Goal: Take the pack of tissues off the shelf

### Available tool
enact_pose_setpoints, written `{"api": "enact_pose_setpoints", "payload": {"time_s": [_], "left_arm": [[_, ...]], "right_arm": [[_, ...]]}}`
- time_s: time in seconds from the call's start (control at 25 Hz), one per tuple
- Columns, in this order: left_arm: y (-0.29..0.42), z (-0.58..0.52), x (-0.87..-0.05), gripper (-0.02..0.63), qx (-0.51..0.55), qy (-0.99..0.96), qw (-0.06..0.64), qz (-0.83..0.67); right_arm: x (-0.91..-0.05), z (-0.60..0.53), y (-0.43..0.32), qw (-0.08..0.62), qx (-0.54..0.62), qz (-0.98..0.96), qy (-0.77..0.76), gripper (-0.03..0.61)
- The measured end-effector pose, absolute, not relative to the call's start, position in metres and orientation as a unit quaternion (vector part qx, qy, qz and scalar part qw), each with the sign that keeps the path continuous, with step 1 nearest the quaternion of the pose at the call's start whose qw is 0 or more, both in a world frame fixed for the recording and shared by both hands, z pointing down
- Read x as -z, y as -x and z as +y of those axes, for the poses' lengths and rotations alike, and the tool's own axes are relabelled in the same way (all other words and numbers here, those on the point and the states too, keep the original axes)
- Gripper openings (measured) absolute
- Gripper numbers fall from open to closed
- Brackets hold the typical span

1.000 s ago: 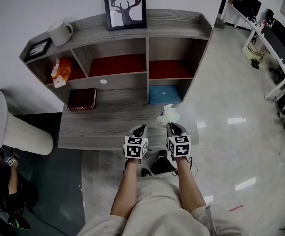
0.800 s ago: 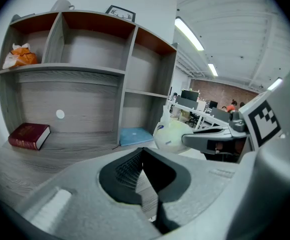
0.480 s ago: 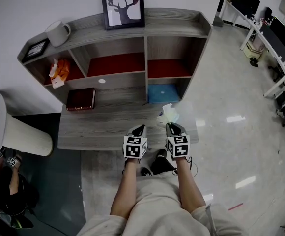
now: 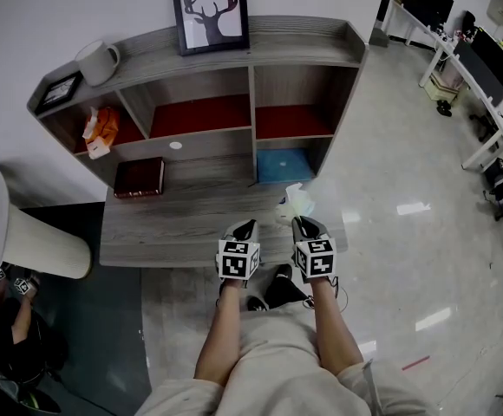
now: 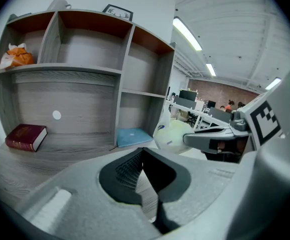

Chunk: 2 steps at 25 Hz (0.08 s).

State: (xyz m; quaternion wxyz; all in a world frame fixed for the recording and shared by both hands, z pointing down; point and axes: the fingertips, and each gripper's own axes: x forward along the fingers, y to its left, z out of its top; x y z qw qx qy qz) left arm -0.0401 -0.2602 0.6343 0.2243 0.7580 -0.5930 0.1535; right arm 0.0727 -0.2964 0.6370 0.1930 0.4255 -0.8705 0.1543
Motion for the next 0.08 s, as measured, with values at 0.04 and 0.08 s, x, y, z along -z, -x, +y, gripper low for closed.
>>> {"api": "enact_pose_setpoints", "payload": {"time_s": [0.04,0.08], "left_arm": [[0.0408,-0.26,-0.6342,0.009,-0.154,-0.757,0.224,-0.594],[0.0416,-0.2597,-0.6341,0.009,-0.154,-0.757,0.224,-0.594]], "right_arm": [[-0.6362,-0.2965,-0.0724,0.192,-0.154,-0.871,-0.425,0.041],[-0.6353,-0.2965,-0.072,0.192,-0.153,-0.872,-0.424,0.041]]}}
